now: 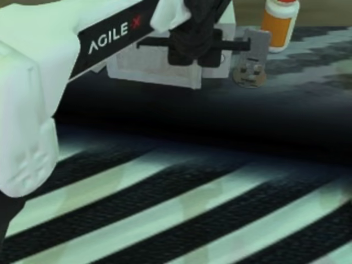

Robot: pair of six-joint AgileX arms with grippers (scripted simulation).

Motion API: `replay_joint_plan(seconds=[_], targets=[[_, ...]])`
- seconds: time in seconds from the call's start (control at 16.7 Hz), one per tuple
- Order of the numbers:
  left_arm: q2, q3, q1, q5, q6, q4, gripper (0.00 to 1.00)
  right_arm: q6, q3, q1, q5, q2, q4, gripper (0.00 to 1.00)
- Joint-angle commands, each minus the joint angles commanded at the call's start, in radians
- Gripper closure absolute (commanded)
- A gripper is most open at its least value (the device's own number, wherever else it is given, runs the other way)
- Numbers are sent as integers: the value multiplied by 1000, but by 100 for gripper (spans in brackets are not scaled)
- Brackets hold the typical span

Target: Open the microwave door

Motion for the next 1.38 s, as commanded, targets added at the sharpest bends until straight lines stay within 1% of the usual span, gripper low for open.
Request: replay_joint_plan(seconds=[0.18,1.38], targets=[[-21,-37,5,6,20,18,100,0,0,0,0,0,0,0],[-21,-37,5,6,20,18,100,0,0,0,0,0,0,0]])
